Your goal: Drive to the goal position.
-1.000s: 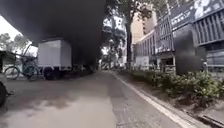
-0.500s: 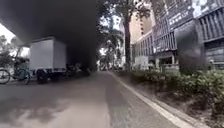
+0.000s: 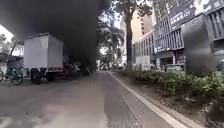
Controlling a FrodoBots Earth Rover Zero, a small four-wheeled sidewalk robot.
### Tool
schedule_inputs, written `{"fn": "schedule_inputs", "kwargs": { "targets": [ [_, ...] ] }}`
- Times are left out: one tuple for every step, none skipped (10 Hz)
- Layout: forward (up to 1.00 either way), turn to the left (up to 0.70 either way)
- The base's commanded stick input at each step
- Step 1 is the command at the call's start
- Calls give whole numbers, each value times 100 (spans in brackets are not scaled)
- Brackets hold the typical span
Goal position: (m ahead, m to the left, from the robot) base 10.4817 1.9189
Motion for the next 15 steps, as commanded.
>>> {"fn": "schedule_inputs", "kwargs": {
  "targets": [
    [70,2],
    [70,14],
    [70,12],
    [70,0],
    [70,0],
    [70,0],
    [70,0],
    [70,0],
    [70,0],
    [70,11],
    [70,14],
    [70,14],
    [70,14],
    [70,14],
    [70,7]
  ]
}}
